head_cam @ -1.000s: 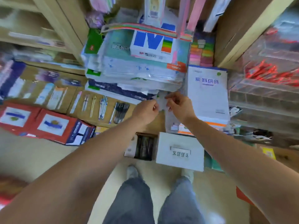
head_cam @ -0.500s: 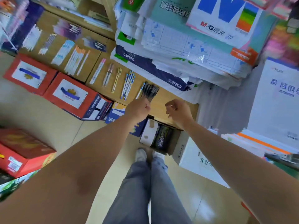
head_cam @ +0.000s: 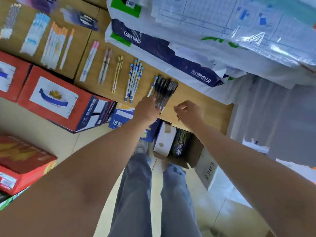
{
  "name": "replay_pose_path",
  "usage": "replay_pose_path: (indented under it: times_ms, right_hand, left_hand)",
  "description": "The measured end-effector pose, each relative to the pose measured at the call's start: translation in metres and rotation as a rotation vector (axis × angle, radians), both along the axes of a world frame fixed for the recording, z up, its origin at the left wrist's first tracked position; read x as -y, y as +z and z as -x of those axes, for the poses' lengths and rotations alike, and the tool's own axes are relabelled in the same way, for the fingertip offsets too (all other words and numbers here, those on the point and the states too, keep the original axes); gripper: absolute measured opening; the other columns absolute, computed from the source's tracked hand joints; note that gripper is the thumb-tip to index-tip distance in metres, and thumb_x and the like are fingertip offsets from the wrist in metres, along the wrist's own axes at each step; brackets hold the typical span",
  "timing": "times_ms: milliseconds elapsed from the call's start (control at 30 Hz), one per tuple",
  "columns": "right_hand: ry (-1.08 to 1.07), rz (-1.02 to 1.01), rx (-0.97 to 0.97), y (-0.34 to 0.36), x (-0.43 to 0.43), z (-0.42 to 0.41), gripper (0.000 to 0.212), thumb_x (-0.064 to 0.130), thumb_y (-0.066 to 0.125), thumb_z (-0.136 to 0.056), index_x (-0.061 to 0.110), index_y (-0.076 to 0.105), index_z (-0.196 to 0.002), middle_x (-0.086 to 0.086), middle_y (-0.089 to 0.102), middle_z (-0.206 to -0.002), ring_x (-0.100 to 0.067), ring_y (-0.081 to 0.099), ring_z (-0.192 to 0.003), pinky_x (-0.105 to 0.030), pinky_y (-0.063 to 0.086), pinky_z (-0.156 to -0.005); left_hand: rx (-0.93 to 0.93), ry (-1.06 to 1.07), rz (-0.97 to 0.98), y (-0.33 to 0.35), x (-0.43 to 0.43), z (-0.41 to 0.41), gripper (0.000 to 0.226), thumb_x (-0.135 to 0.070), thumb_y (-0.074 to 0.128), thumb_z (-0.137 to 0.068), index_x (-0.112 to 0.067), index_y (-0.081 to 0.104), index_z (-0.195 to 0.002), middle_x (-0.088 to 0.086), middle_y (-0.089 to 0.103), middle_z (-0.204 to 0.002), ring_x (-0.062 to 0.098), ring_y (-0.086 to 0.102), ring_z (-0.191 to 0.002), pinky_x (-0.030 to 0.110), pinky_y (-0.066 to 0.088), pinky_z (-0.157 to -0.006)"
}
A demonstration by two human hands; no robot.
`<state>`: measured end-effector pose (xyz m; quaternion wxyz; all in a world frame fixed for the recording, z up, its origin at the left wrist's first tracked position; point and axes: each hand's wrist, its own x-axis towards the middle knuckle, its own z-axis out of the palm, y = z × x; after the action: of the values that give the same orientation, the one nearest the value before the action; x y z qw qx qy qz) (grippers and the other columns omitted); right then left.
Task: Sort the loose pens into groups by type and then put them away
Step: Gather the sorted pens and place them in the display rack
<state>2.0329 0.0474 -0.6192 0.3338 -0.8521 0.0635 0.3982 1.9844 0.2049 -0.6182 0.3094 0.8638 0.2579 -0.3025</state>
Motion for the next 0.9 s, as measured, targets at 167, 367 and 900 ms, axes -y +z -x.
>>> replay_pose_path:
  times_ms: [167, 367, 900]
  right_hand:
    - [-0.071, 0.084, 0.045, -0.049, -0.034, -0.011, 0.036, 0.05, 0.058, -0.088, 0.018, 0.057, -0.103, -0.006, 0.07, -0.085, -0.021, 0.066, -0.076, -0.028, 0.045, -0.056]
    - [-0.025, 0.253, 0.101, -0.077, -0.055, -0.022, 0.058, 0.057, 0.063, -0.083, 0.009, 0.051, -0.113, -0.008, 0.065, -0.101, -0.026, 0.062, -0.09, -0.031, 0.041, -0.06]
    - [0.039, 0.415, 0.169, -0.073, 0.004, -0.021, 0.05, 0.044, 0.067, -0.084, 0.009, 0.046, -0.114, -0.01, 0.061, -0.102, -0.027, 0.058, -0.086, -0.032, 0.044, -0.064]
  left_hand:
    - [0.001, -0.042, -0.109, -0.039, 0.002, -0.014, 0.041, -0.018, 0.052, -0.095, 0.0, 0.041, -0.131, 0.019, 0.041, -0.132, 0.035, 0.051, -0.114, 0.038, 0.043, -0.093]
    - [0.137, -0.055, -0.214, -0.062, 0.008, -0.016, 0.05, -0.012, 0.057, -0.092, -0.002, 0.036, -0.137, 0.018, 0.041, -0.133, 0.032, 0.049, -0.117, 0.035, 0.043, -0.098]
    - [0.194, -0.065, -0.253, -0.079, 0.026, -0.027, 0.068, -0.036, 0.071, -0.083, -0.001, 0.037, -0.13, 0.016, 0.044, -0.129, 0.03, 0.052, -0.112, 0.034, 0.049, -0.086]
